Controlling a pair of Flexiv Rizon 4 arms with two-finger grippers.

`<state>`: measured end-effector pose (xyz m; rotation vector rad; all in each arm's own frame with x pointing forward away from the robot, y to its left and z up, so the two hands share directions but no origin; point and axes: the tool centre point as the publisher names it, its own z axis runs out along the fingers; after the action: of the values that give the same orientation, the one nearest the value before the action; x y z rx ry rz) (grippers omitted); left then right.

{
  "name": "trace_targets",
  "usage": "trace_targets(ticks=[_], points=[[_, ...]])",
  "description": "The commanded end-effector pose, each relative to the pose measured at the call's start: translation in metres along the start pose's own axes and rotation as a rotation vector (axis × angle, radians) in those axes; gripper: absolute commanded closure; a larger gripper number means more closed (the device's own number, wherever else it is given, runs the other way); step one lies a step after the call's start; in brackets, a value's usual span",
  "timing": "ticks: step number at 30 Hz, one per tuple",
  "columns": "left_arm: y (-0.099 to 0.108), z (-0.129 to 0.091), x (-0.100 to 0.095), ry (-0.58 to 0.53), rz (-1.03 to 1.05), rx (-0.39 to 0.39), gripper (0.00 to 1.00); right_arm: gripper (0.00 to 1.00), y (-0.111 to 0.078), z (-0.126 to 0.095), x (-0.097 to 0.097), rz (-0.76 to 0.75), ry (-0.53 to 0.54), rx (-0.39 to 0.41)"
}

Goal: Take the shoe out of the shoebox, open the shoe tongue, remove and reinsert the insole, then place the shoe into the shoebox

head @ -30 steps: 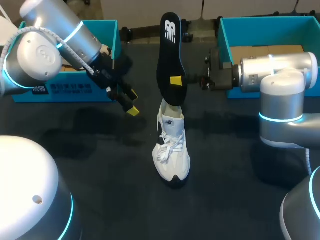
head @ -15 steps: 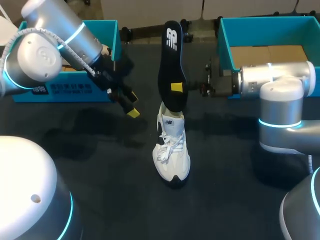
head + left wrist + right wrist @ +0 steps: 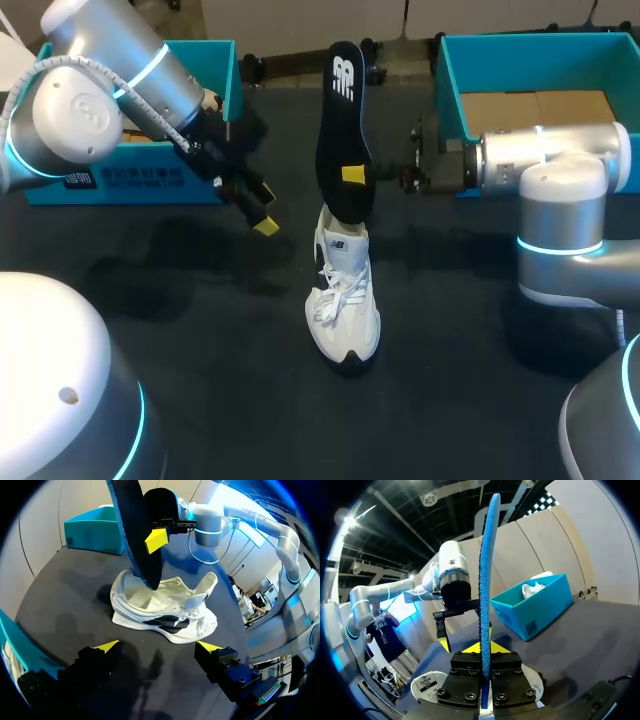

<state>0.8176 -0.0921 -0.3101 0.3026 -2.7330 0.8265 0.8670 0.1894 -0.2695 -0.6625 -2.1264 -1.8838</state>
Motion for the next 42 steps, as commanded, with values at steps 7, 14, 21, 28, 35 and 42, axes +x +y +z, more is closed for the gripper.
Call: trace_targets(ticks=[7,14,21,28,35,42], points=[[0.0006,-0.0005,0.0012,-0.003,0.000,-0.001,0.00,1.00,-0.0004,0.0012,-0.0002,0.000,-0.001,0.000],[0.0006,-0.0005,0.0012,-0.003,0.000,-0.001,0.00,1.00,-0.0004,0.0012,-0.0002,0.000,-0.001,0.000],[0.0006,-0.0005,0.0012,-0.003,0.000,-0.001,0.00,1.00,-0.0004,0.0012,-0.0002,0.000,-0.001,0.000],[0.0006,-0.0005,0.0012,-0.003,0.000,-0.001,0.00,1.00,-0.0004,0.0012,-0.0002,0.000,-0.001,0.000],[0.0006,-0.0005,0.0012,-0.003,0.000,-0.001,0.00,1.00,-0.0004,0.0012,-0.0002,0.000,-0.001,0.000],[-0.0063,0.0011,0.0024,-0.040,0.028,0.007,0.00,1.00,-0.0004,0.0012,-0.0002,0.000,-0.001,0.000]])
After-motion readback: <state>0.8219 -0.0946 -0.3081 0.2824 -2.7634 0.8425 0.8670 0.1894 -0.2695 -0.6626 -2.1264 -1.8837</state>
